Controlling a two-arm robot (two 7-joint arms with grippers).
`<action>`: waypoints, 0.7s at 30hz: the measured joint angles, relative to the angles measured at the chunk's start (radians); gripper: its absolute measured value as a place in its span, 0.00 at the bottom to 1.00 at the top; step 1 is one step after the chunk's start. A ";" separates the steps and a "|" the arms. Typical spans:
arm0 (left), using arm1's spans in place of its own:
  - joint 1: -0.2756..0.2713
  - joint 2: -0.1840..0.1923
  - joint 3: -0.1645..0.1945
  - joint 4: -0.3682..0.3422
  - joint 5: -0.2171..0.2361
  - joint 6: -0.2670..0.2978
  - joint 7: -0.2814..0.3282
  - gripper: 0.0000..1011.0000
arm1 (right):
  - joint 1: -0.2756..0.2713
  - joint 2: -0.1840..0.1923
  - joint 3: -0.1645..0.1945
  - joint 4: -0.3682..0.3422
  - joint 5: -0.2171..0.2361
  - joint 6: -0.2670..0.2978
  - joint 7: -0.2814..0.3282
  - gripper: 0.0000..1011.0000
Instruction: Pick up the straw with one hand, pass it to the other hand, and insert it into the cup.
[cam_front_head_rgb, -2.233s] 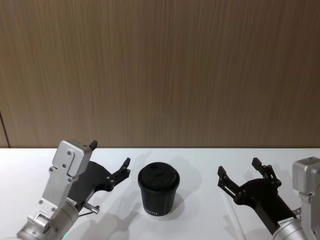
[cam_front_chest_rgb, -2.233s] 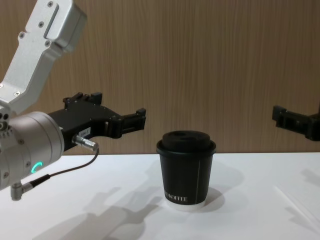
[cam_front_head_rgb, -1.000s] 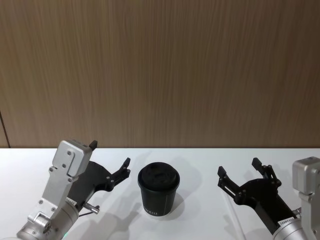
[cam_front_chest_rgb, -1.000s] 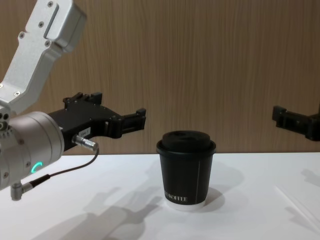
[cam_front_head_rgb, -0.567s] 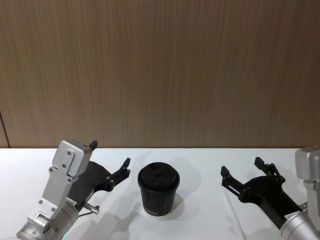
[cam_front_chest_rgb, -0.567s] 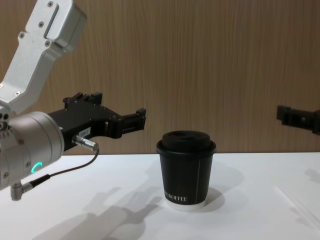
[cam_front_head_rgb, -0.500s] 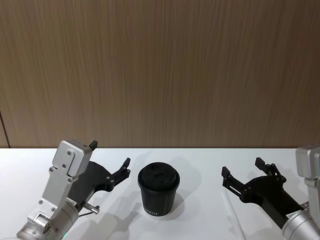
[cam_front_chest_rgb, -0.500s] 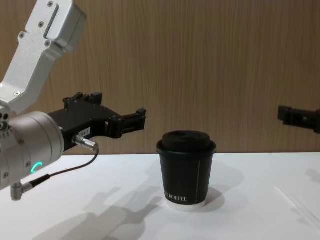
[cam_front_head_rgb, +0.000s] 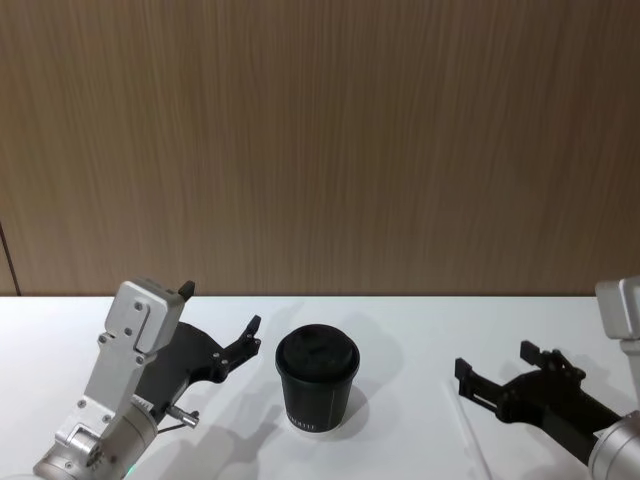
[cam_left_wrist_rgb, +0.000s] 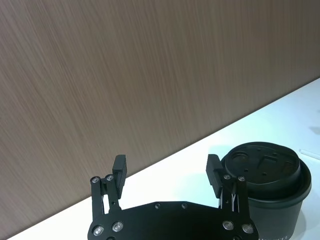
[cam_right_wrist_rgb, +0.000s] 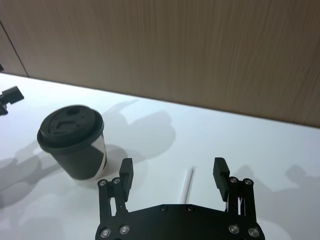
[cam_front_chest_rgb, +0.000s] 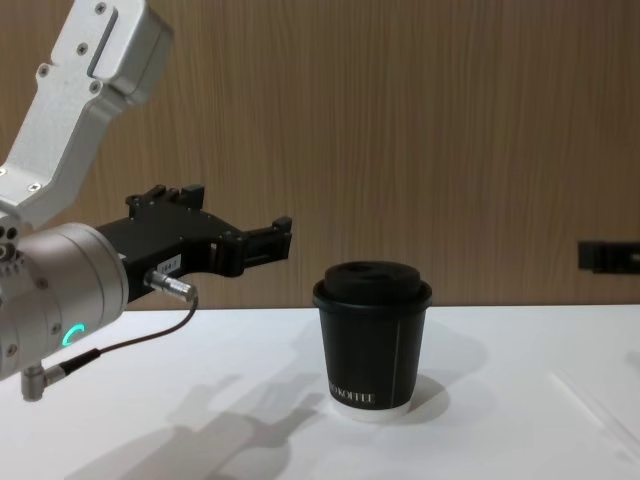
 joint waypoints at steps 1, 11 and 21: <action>0.000 0.000 0.000 0.000 0.000 0.000 0.000 0.99 | -0.002 0.001 0.003 -0.006 0.003 0.014 0.000 0.99; 0.000 0.000 0.000 0.000 0.000 0.000 0.000 0.99 | -0.035 0.001 0.026 -0.046 0.031 0.150 -0.014 0.99; 0.000 0.000 0.000 0.000 0.000 0.000 0.000 0.99 | -0.067 -0.002 0.039 -0.058 0.039 0.231 -0.027 0.99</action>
